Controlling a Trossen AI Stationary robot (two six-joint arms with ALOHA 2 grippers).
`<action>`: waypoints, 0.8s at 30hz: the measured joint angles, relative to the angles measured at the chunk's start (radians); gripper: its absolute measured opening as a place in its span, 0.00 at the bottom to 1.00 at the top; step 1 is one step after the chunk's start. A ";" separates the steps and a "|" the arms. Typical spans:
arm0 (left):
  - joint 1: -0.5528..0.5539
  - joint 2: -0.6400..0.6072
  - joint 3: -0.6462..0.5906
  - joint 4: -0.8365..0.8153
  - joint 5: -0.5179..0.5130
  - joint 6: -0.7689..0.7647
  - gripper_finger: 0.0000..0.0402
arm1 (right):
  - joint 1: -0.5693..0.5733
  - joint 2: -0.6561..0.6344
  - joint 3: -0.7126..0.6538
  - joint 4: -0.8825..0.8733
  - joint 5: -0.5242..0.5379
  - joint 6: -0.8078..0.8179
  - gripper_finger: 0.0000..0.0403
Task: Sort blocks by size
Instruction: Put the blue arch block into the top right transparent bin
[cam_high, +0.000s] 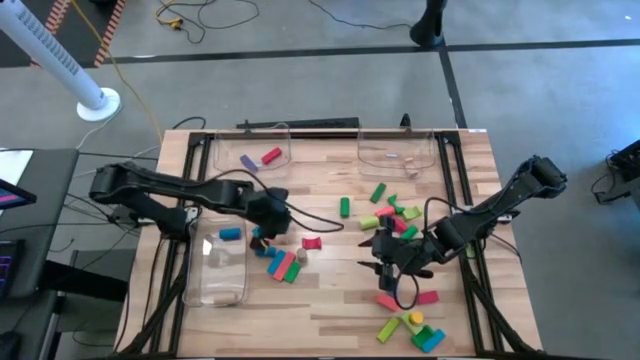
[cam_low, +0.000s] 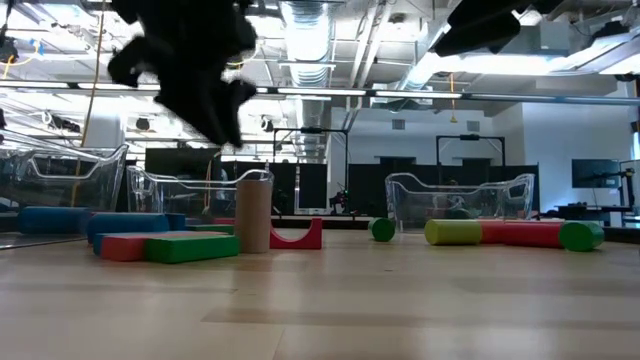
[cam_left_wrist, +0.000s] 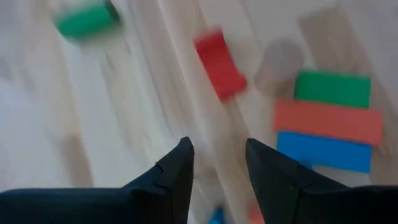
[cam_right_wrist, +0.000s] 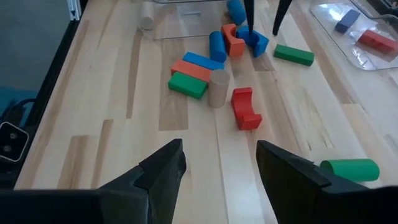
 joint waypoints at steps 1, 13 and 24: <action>0.000 0.017 0.000 -0.016 -0.002 -0.022 0.35 | 0.002 0.000 0.000 0.000 0.000 0.000 0.58; 0.000 0.073 0.000 -0.202 -0.009 -0.237 0.35 | 0.003 0.000 0.000 -0.004 0.000 -0.012 0.58; 0.038 0.073 0.001 -0.239 -0.033 -0.289 0.35 | -0.003 0.000 -0.038 0.018 0.005 -0.022 0.58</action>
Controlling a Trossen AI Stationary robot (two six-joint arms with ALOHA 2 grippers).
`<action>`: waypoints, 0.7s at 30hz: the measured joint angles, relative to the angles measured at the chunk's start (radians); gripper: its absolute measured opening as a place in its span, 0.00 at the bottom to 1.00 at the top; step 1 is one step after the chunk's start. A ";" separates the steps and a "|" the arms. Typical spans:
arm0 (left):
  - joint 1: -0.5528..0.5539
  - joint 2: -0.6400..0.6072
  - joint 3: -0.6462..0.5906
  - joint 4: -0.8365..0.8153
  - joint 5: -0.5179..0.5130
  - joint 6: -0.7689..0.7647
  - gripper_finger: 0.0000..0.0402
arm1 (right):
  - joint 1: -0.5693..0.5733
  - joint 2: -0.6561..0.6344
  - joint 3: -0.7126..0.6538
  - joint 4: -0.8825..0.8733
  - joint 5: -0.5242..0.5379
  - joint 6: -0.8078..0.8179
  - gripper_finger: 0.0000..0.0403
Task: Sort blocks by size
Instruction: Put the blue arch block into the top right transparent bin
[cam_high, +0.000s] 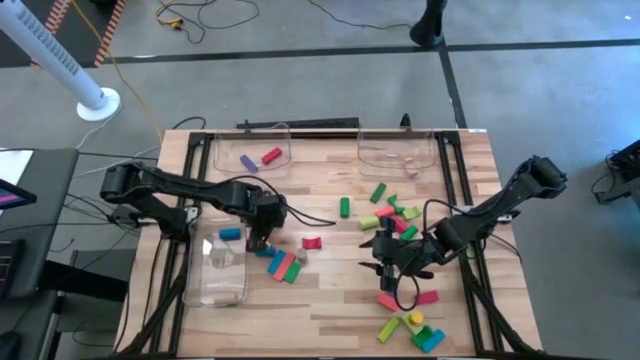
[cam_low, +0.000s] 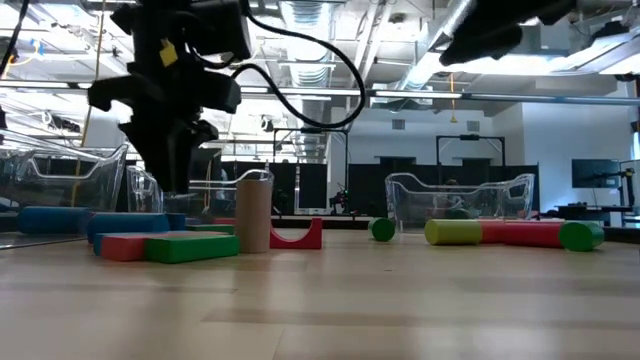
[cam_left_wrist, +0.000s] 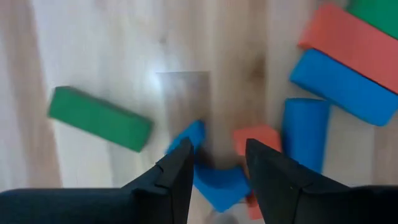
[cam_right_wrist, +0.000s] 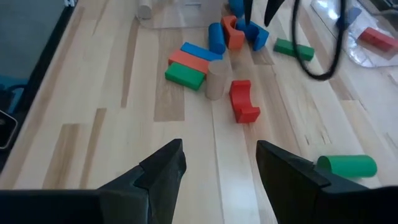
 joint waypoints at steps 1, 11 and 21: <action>0.013 0.008 0.000 0.003 -0.001 -0.003 0.35 | -0.002 0.000 -0.004 0.003 0.000 0.006 0.58; 0.102 0.156 0.048 -0.075 -0.001 0.015 0.35 | -0.004 0.001 -0.037 0.040 0.003 0.021 0.58; 0.102 0.293 0.106 -0.136 -0.004 0.094 0.35 | -0.004 0.000 -0.054 0.038 0.000 0.029 0.58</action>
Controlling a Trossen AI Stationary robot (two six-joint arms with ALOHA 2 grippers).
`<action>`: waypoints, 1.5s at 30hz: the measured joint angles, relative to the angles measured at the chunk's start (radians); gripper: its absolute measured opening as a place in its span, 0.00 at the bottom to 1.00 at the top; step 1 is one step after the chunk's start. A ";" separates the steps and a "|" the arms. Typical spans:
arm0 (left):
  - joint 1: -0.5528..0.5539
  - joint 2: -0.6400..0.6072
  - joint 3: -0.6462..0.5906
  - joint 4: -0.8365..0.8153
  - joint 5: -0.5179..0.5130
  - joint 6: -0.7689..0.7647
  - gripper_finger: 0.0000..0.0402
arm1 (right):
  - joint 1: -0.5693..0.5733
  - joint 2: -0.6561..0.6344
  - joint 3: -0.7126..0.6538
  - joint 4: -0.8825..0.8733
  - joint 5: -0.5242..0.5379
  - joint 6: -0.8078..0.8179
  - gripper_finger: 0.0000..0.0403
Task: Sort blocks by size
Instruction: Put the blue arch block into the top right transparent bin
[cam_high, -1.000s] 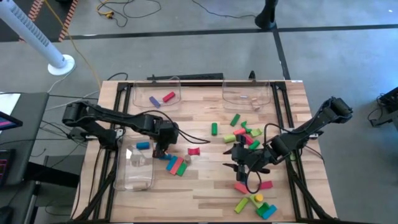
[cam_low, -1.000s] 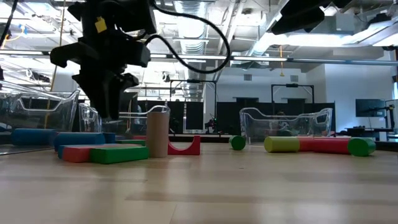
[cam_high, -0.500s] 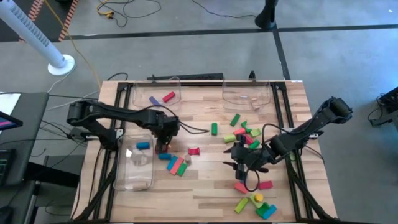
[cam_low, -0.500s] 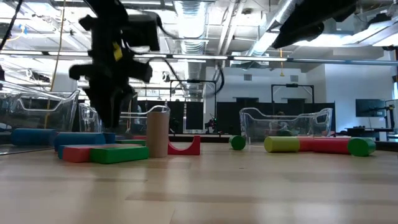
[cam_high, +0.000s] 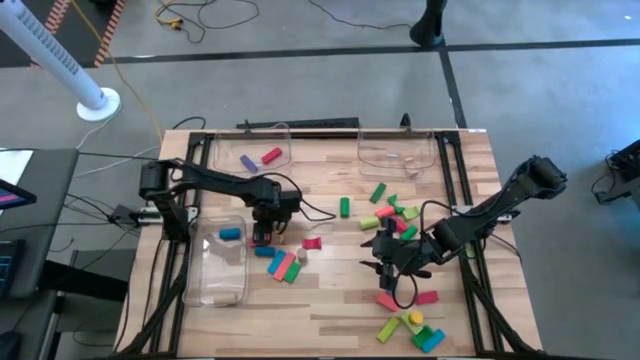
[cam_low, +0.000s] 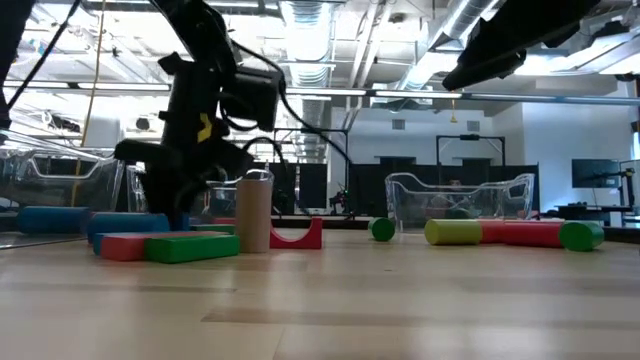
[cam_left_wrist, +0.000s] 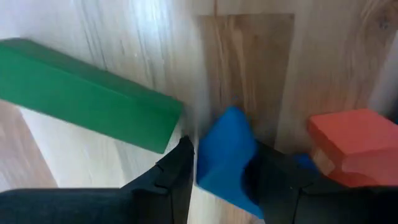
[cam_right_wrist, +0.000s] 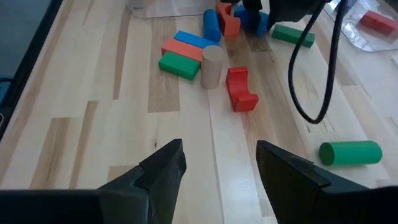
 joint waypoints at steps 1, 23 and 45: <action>0.000 0.004 0.006 0.000 0.001 0.005 0.35 | 0.000 0.000 0.000 0.001 0.000 0.000 0.58; -0.012 0.016 0.140 0.005 -0.015 0.083 0.13 | 0.001 0.000 0.000 0.004 0.000 -0.008 0.58; 0.001 -0.107 0.315 0.097 -0.016 0.135 0.12 | 0.099 -0.001 0.000 0.049 0.153 -0.094 0.58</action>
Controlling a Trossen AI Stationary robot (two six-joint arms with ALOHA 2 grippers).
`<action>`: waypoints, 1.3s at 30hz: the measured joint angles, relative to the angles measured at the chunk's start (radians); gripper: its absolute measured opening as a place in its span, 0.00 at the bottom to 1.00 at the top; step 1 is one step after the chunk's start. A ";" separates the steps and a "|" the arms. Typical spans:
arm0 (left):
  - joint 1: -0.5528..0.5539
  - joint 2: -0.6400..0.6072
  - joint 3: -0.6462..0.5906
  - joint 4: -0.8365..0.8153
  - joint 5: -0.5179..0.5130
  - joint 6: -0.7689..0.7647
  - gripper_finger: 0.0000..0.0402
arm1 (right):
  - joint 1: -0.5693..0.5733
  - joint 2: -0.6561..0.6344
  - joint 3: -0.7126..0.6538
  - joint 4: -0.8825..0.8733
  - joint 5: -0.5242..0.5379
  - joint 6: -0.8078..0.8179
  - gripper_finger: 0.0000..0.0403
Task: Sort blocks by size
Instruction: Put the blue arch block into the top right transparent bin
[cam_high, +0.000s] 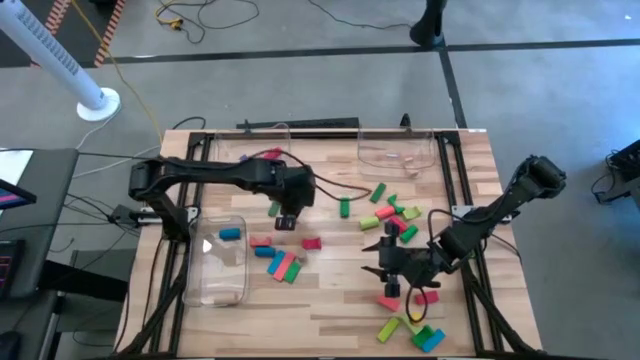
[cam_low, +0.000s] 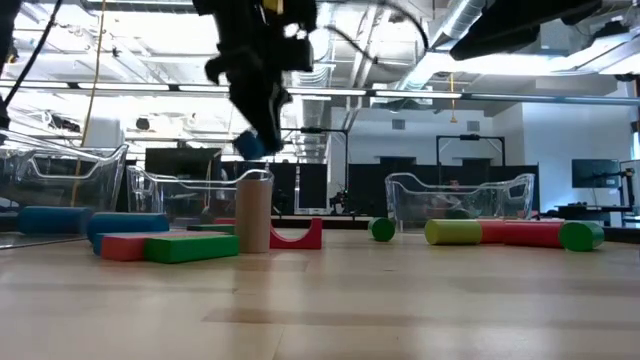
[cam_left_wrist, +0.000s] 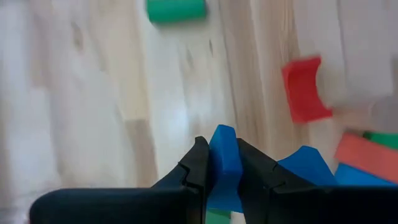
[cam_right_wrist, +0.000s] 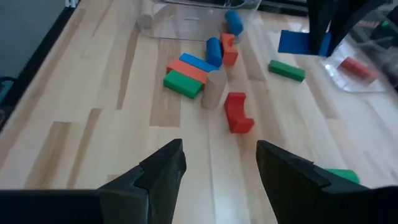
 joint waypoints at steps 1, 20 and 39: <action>0.003 -0.018 0.000 0.010 0.008 0.000 0.12 | 0.002 0.000 0.000 0.001 0.011 -0.011 0.58; 0.007 -0.137 -0.007 0.361 0.465 -0.080 0.12 | 0.002 0.000 0.001 0.334 0.141 -0.511 0.58; 0.008 -0.136 -0.010 0.541 0.631 -0.167 0.13 | -0.077 0.079 0.003 0.677 0.049 -1.015 0.58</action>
